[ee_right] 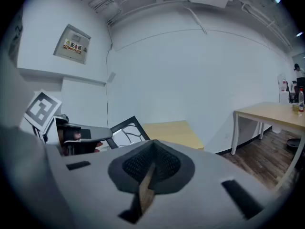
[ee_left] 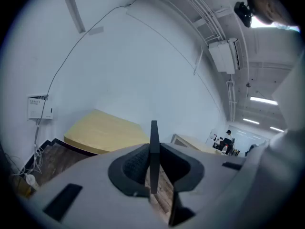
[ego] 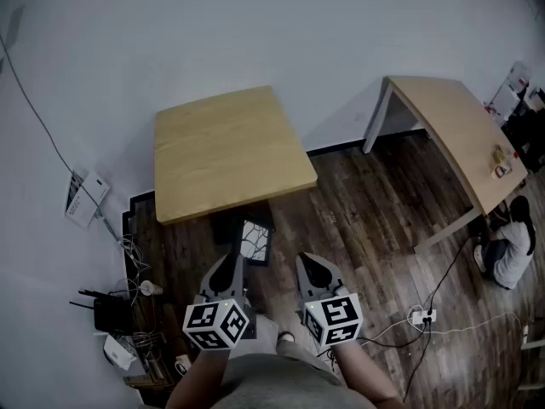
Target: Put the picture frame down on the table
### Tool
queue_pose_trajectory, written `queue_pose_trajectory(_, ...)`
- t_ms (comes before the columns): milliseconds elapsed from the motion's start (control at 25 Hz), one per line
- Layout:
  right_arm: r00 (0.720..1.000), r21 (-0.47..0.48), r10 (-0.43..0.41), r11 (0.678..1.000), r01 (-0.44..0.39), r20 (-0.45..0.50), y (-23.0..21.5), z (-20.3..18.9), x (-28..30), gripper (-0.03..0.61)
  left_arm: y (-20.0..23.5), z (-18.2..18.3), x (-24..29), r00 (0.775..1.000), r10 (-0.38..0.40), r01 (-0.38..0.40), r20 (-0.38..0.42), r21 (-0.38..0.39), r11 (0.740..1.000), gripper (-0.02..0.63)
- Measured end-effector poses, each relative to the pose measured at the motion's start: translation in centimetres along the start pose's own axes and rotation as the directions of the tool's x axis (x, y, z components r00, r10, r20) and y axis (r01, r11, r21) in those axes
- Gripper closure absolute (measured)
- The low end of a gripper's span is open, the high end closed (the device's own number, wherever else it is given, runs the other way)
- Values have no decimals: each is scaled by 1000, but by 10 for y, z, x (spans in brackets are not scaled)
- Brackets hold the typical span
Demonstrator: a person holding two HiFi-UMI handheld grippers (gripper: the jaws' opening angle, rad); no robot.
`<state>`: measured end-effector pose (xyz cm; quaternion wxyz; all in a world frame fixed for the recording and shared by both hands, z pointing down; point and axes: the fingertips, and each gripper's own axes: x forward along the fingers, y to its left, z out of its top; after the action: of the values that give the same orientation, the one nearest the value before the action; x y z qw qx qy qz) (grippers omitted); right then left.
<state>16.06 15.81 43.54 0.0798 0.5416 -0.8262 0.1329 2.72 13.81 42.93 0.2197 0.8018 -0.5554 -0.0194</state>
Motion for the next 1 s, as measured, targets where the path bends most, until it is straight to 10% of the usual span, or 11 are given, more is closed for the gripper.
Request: queue_pose_trajectory(1000,995,-34,78,997,-76,66,65,13,-7,578,22,14,-64,994,70,-68,87,-32,997,552)
